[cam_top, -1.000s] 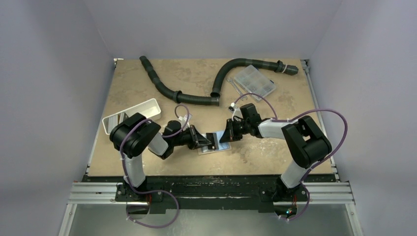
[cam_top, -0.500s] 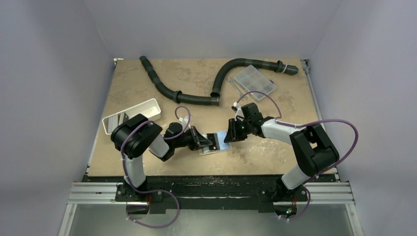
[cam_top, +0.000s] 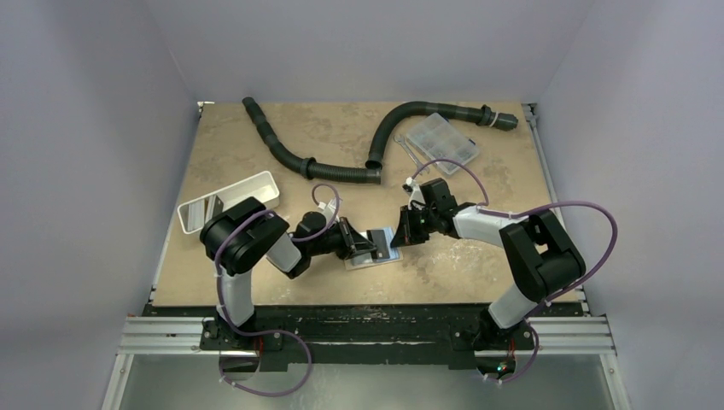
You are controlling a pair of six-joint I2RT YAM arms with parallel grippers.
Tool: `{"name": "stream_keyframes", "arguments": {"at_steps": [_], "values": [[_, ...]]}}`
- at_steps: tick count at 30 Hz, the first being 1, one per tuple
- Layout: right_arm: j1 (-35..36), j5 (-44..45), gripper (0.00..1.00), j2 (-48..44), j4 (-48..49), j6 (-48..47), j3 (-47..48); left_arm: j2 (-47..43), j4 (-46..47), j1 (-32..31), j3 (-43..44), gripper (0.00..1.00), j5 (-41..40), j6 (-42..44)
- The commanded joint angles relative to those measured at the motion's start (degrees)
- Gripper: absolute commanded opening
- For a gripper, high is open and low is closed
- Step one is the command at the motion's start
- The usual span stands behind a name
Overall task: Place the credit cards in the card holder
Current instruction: Insert the credit card into the card holder.
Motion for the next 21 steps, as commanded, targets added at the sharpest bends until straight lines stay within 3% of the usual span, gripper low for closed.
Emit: {"name": "stream_keyframes", "arguments": {"at_steps": [1, 12, 16, 21], "values": [[0.43, 1.58, 0.00, 1.64, 2.42, -0.63, -1.26, 0.33, 0.09, -1.70, 2.48, 0.00, -3.28, 0.58], [0.43, 1.06, 0.00, 1.30, 3.73, 0.27, -1.79, 0.93, -4.09, -3.54, 5.01, 0.01, -4.92, 1.65], [0.32, 1.37, 0.00, 0.71, 3.53, 0.58, -1.79, -2.65, -9.61, -3.60, 3.98, 0.15, -6.38, 3.44], [0.30, 1.74, 0.00, 0.73, 3.57, 0.60, -1.78, -9.69, -30.16, -3.66, 6.76, 0.31, -9.49, 9.89]]}}
